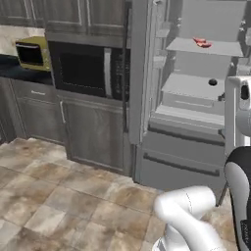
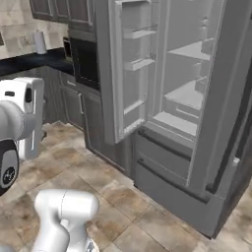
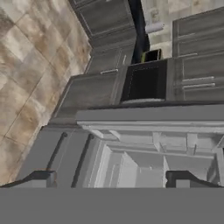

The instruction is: Transport the steak and broccoli to the fridge. Place the steak on the rack containing meat and place the broccoli on the rack containing the vegetable, ensuring meats and vegetables are on different racks.

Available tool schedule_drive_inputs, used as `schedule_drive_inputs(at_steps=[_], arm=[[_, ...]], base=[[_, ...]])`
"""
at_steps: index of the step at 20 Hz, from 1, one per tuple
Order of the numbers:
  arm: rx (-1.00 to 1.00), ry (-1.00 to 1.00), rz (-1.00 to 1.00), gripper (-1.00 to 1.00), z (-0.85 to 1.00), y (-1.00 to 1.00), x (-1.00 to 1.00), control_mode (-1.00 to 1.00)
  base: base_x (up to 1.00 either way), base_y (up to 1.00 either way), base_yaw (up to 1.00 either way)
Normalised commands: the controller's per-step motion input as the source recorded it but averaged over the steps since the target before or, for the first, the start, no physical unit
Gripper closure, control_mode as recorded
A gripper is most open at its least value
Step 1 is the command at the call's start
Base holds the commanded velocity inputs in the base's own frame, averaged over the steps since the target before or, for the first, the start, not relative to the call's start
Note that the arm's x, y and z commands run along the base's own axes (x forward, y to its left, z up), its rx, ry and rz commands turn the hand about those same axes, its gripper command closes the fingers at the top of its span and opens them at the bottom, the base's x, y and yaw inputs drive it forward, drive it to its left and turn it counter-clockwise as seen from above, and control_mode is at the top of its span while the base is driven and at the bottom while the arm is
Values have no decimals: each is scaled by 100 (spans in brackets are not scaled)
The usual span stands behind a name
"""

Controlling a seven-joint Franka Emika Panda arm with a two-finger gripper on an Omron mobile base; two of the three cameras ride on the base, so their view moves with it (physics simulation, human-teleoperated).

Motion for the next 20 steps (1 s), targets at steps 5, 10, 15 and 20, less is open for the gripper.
schedule_drive_inputs(at_steps=[5, 10, 15, 20], arm=[[0, 0, 0, -100, 0, 0, 0, 100], [0, 0, 0, -100, 0, 0, 0, 100], [0, 0, 0, -100, 0, 0, 0, 100], [0, 0, 0, -100, 0, 0, 0, 100]], base=[[0, 0, 100], [0, 0, 100], [-42, 8, 87], [-100, 5, 26]])
